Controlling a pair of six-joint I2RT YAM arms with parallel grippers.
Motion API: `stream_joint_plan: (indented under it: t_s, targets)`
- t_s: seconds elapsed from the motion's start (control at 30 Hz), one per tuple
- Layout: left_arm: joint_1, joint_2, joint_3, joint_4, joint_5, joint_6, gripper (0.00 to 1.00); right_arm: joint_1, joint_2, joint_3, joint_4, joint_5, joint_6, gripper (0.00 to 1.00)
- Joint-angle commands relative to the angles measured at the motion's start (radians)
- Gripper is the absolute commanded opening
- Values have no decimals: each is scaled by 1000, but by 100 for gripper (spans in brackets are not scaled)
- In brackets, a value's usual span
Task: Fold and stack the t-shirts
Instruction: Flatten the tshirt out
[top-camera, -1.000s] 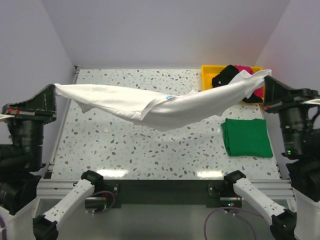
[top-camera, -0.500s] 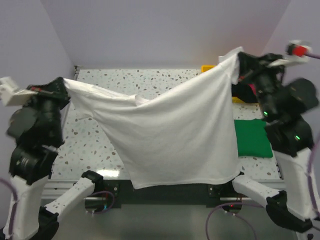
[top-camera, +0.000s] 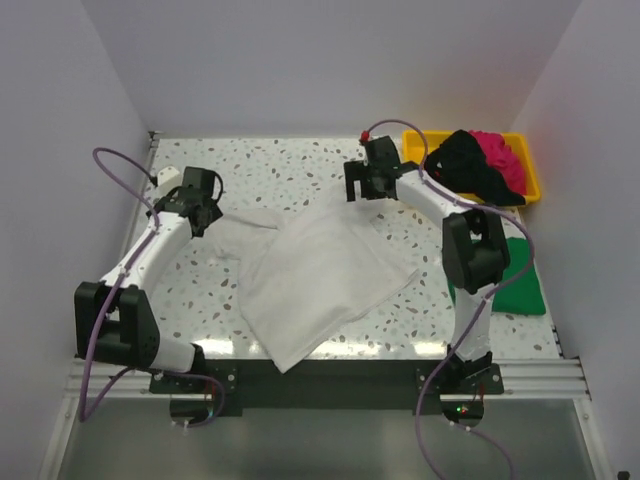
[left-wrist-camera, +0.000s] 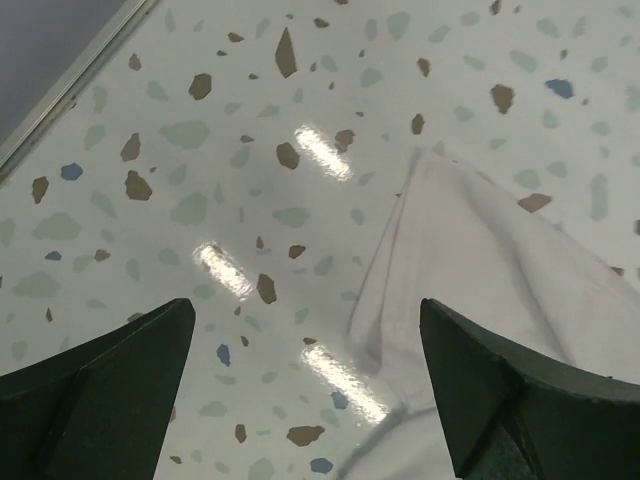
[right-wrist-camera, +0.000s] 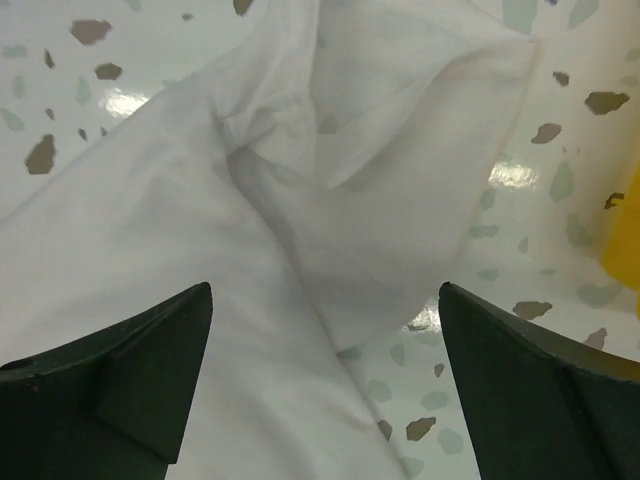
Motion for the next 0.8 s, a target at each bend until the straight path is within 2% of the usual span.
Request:
stream_joint_plan:
  t_s: [0.0,0.13,0.2,0.23,0.37,0.53,0.6,0.77]
  targets:
    - [-1,-100,-3,132,73,23,100,-2,-222,3,86,-24,6,99]
    - [-1,-95,-20,230,188,97,100,19,-314,-102,37,-38,47,99]
    - [-1,-65,-22,288,312,126,100,44,-377,-203,22,-39,79,99]
    - [-3,-54,-26,310,410,142,100,82,-400,-244,23,-30,96,99]
    - [-32,30,-66,439,604,182,100,223,-483,-429,49,-2,175,99]
    - [-89,148,-46,469,639,209,100,357,-488,-582,68,-19,306,99]
    - [-89,205,-49,512,702,208,100,365,-474,-623,76,-25,346,99]
    - [-89,303,-52,480,611,168,100,359,-385,-615,-15,85,394,98]
